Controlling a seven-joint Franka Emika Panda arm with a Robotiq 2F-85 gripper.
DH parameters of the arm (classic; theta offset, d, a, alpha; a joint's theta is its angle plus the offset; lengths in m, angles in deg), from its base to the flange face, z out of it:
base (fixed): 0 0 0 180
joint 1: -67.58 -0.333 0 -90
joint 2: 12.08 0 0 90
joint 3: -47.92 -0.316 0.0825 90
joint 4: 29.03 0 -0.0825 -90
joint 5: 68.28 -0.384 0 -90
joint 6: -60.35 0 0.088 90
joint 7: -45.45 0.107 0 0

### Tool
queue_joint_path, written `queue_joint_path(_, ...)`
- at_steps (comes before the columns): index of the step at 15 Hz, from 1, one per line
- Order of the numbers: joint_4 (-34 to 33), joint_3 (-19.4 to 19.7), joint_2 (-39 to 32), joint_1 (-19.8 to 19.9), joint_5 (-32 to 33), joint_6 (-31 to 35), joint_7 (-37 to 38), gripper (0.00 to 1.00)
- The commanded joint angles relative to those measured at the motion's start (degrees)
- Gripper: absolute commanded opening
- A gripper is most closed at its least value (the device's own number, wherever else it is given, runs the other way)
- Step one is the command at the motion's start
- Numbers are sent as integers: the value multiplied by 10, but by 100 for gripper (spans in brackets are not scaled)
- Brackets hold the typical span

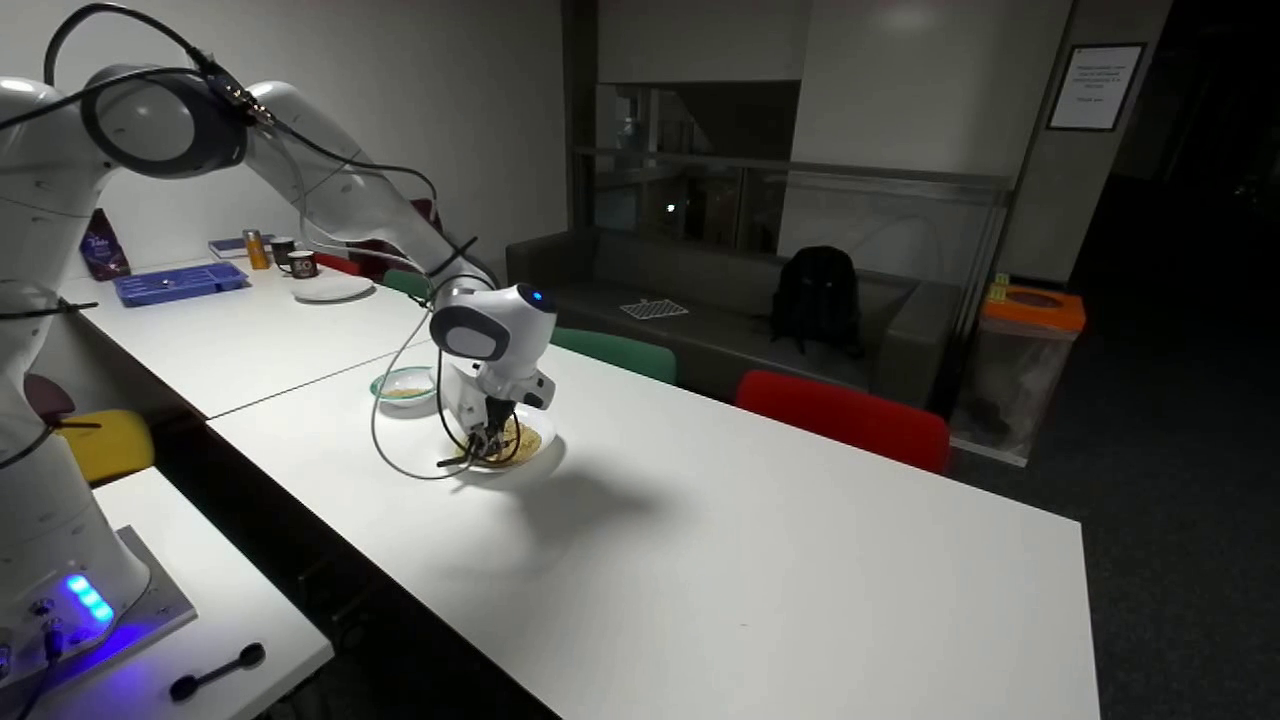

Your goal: Use the spoon to put sugar in the green and white bowl

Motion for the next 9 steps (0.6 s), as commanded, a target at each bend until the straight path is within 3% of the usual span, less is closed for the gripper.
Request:
queue_joint_path(1, 11, -4, 8, -12, 43, 19, 44, 3)
queue_joint_path(9, 12, -6, 14, -35, 100, 33, 95, 3)
